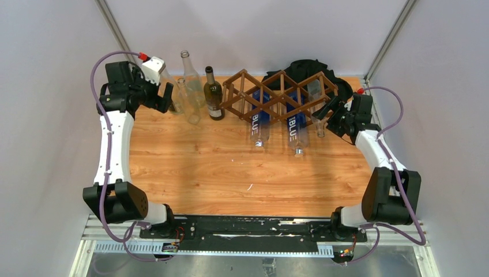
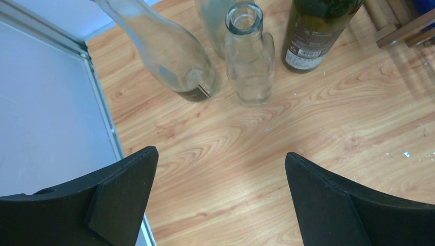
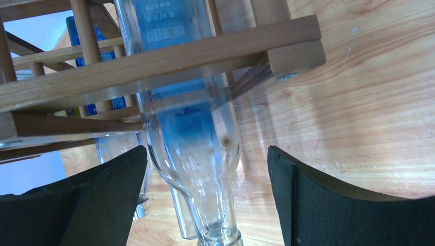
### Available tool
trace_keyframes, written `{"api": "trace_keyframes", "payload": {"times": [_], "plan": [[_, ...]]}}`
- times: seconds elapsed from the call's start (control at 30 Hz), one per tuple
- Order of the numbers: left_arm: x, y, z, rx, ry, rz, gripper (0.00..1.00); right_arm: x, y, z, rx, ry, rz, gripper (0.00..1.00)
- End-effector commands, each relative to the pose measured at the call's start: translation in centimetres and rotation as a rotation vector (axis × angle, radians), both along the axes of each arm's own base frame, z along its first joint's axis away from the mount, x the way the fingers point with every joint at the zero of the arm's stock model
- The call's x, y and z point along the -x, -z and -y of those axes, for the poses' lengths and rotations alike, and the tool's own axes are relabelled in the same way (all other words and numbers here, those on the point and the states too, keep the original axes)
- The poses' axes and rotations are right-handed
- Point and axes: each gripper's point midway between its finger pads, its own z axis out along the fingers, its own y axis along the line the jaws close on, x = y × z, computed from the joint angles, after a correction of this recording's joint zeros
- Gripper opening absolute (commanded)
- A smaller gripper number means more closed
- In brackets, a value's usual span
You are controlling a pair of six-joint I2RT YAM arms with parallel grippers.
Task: Take the wine bottle off the wine rack
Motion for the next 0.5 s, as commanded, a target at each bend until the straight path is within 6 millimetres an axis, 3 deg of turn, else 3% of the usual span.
{"api": "trace_keyframes", "payload": {"times": [0.0, 0.17, 0.47], "plan": [[0.4, 1.0, -0.3, -0.004, -0.009, -0.054, 1.00, -0.9, -0.2, -0.1, -0.042, 0.000, 0.044, 0.88], [0.8, 0.9, 0.3, 0.011, 0.020, -0.050, 1.00, -1.1, 0.0, -0.2, -0.059, 0.005, 0.048, 0.75], [1.1, 1.3, 1.1, 0.046, 0.050, -0.062, 1.00, -1.4, 0.4, -0.5, -0.073, 0.012, 0.067, 0.67]]}}
